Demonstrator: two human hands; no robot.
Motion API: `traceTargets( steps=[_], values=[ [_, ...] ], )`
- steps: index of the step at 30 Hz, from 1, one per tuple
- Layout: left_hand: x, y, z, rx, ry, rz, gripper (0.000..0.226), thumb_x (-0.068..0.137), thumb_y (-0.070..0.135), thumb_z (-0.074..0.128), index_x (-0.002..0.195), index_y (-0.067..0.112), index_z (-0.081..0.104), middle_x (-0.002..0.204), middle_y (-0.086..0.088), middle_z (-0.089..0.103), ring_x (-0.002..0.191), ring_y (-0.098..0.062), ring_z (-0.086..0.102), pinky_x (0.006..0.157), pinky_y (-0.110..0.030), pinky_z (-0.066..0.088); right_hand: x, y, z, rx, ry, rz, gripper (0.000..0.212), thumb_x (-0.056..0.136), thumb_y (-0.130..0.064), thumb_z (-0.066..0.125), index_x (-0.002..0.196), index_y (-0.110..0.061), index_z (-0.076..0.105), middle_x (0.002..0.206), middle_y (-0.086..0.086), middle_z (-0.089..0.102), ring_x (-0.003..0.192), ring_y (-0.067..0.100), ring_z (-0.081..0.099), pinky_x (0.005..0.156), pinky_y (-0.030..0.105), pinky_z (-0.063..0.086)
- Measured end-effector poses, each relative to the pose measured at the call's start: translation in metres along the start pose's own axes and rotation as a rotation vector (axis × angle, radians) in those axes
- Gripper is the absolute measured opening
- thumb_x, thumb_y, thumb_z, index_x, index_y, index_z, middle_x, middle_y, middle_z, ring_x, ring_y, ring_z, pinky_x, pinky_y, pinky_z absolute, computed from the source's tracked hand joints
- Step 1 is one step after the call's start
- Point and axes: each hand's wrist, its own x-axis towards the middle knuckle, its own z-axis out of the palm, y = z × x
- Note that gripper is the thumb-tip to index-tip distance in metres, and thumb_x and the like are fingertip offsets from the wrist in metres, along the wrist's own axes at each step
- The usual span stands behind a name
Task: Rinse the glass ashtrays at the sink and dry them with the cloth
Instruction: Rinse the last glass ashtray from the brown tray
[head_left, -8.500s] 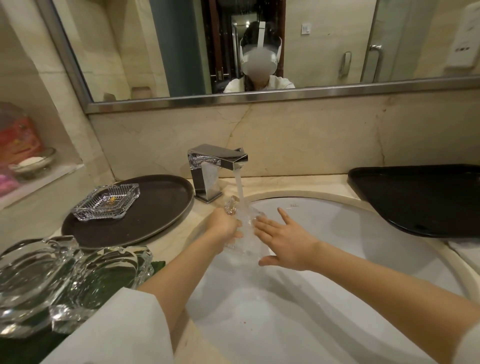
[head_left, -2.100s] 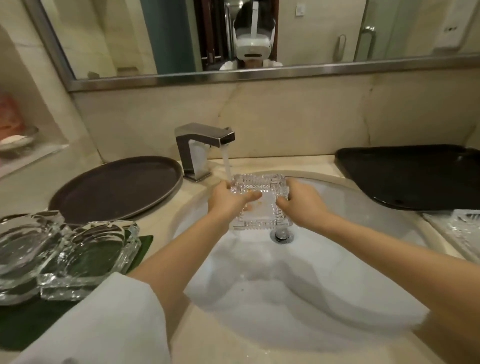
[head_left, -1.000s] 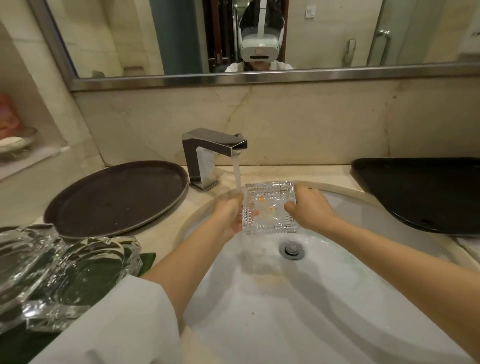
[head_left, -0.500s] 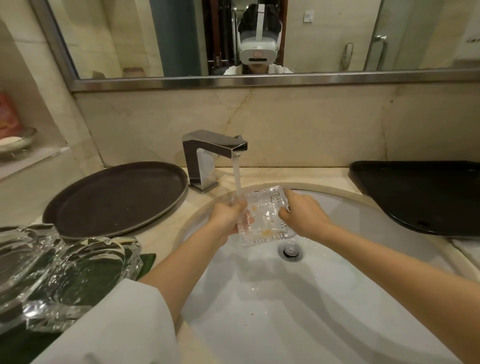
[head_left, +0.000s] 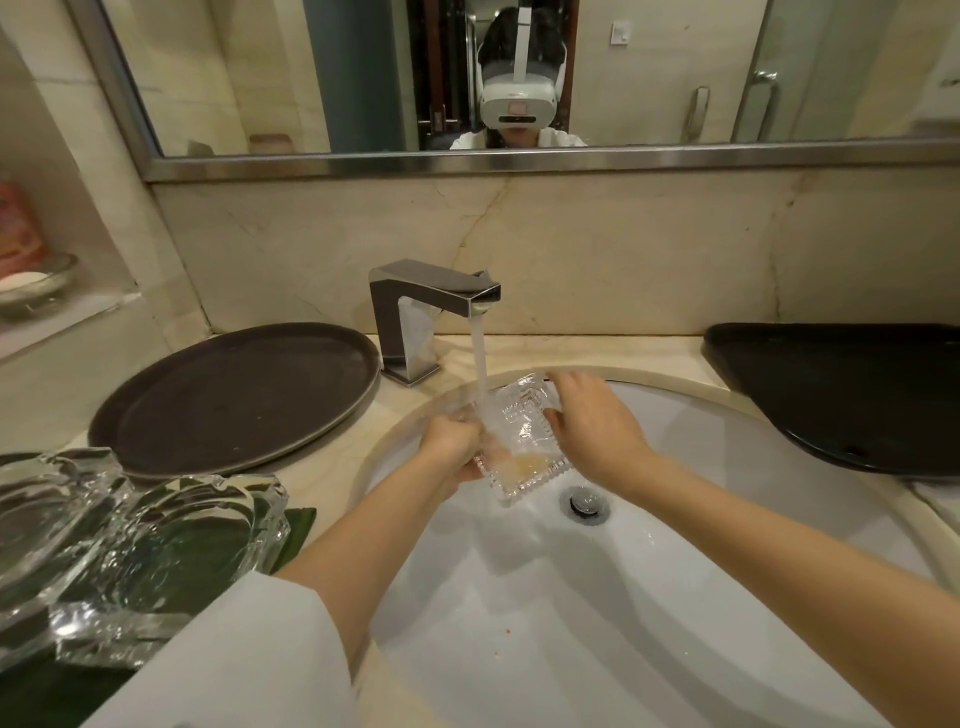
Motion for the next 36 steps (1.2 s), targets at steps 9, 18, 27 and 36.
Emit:
traceTargets(
  steps=[9,18,27,36],
  values=[
    [0.002,-0.004,-0.003,0.019,0.03,0.058,0.02,0.098,0.016,0.043,0.109,0.009,0.058,0.076,-0.002,0.061,0.065,-0.015,0.057,0.052,-0.027,0.049,-0.023,-0.034,0.009,-0.202,-0.472,-0.33,0.071,0.096,-0.055,0.022,0.149,-0.012,0.006,0.158,0.003,0.001,0.145,0.017,0.002,0.118,0.042,0.003],
    [0.008,-0.008,0.0,0.028,0.114,0.062,0.027,0.094,0.009,0.047,0.117,0.0,0.058,0.084,-0.009,0.061,0.06,-0.018,0.057,0.05,-0.028,0.045,-0.042,-0.052,0.02,-0.282,-0.222,-0.194,0.042,0.097,-0.039,0.04,0.117,-0.006,0.057,0.111,0.012,0.064,0.11,0.027,0.054,0.111,0.034,0.02],
    [0.003,-0.003,0.002,-0.005,0.177,0.135,0.021,0.095,0.004,0.044,0.111,0.004,0.058,0.081,-0.004,0.058,0.068,-0.02,0.058,0.062,-0.034,0.05,-0.036,-0.026,0.015,-0.116,-0.124,-0.313,0.035,0.083,-0.044,0.057,0.078,-0.011,0.068,0.079,0.002,0.067,0.083,0.023,0.063,0.071,0.028,0.045],
    [0.004,-0.006,-0.001,0.065,0.177,0.146,0.022,0.097,0.013,0.045,0.114,0.004,0.056,0.084,-0.003,0.06,0.075,-0.024,0.063,0.057,-0.028,0.046,-0.04,-0.048,0.023,-0.157,-0.3,-0.183,0.029,0.09,-0.031,0.054,0.102,-0.006,0.062,0.11,0.01,0.059,0.108,0.027,0.054,0.107,0.039,0.026]
  ],
)
